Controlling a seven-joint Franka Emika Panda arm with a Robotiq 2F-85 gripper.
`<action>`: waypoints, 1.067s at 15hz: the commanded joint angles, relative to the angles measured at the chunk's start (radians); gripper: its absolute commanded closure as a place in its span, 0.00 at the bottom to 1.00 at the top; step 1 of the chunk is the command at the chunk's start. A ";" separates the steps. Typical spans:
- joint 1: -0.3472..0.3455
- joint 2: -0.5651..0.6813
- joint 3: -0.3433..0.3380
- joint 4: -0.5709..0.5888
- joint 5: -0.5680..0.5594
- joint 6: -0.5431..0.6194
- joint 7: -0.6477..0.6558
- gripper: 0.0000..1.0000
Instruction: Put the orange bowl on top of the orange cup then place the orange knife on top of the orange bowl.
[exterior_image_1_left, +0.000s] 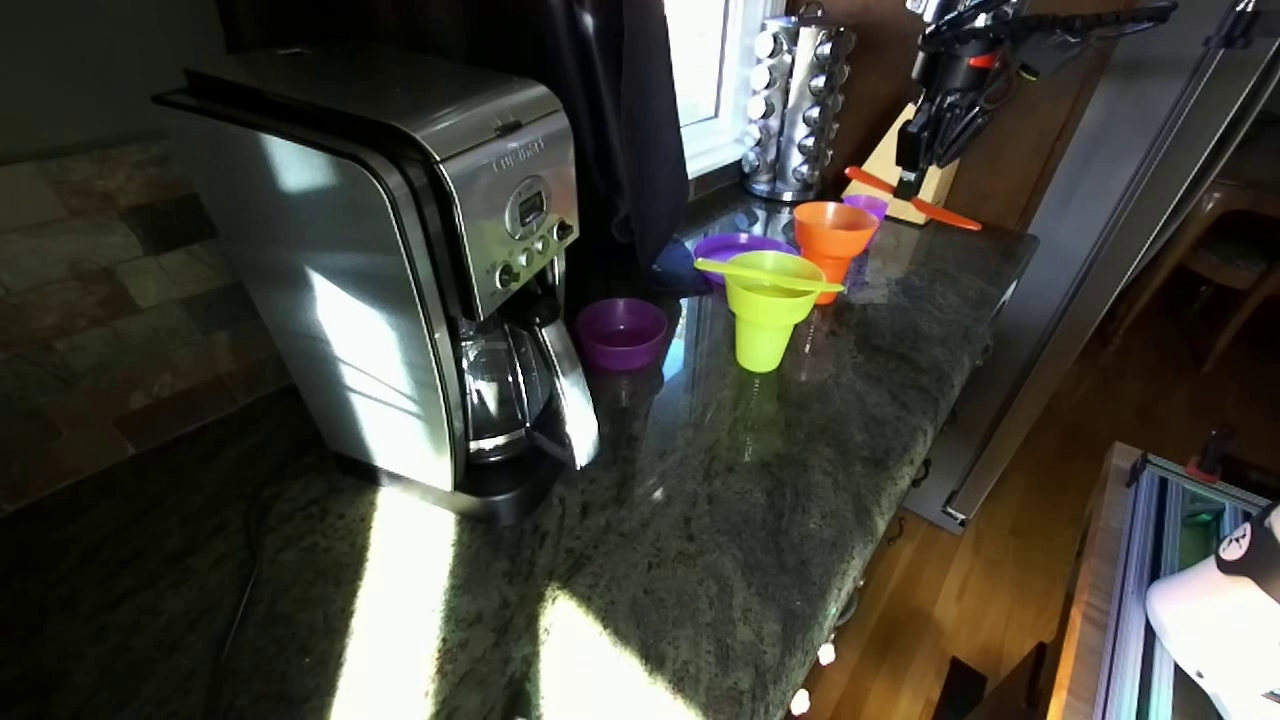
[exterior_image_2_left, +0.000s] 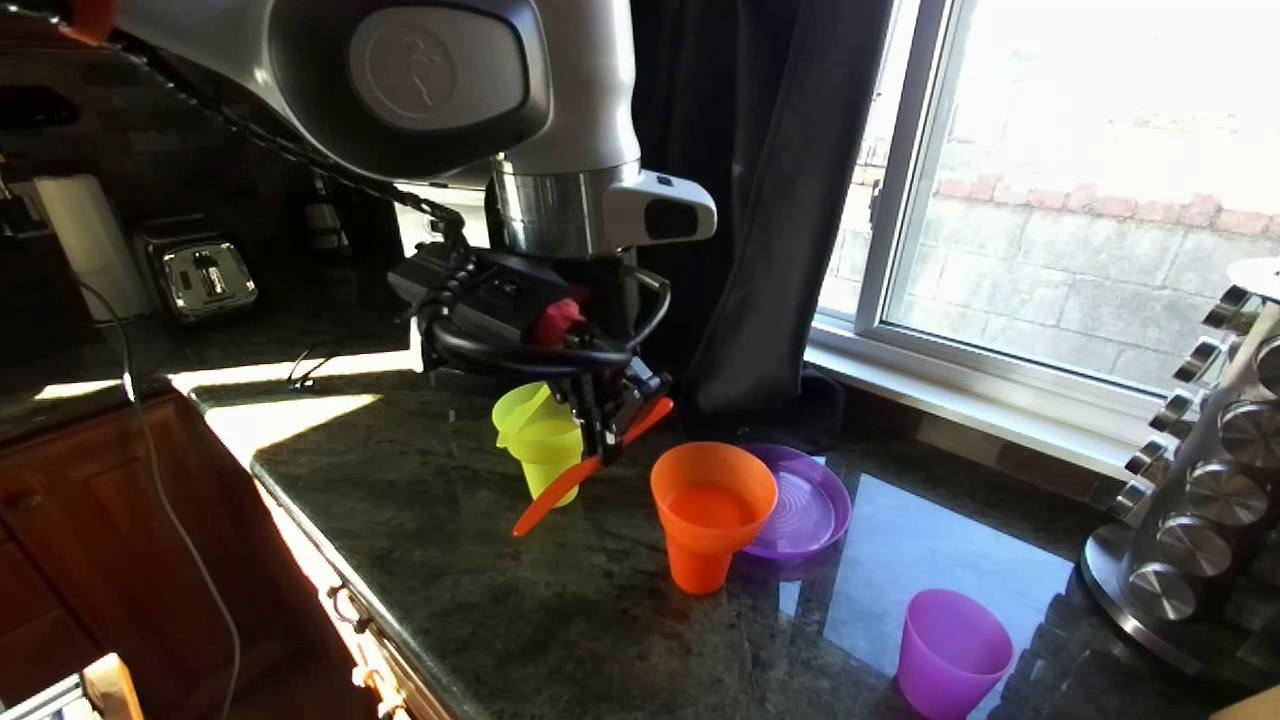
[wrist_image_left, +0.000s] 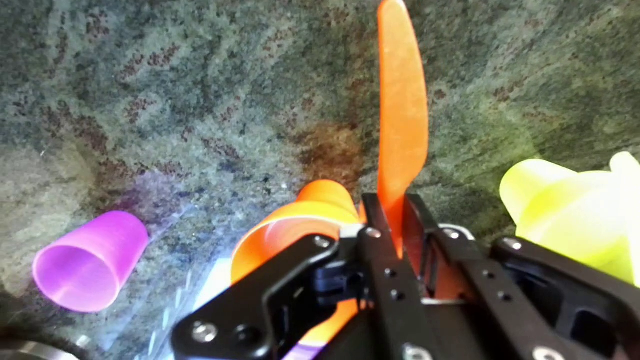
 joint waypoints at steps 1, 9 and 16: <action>0.007 0.076 -0.026 0.107 0.043 -0.042 -0.055 0.96; -0.002 0.263 -0.025 0.286 0.081 -0.059 -0.119 0.96; -0.016 0.367 -0.012 0.371 0.077 -0.093 -0.192 0.96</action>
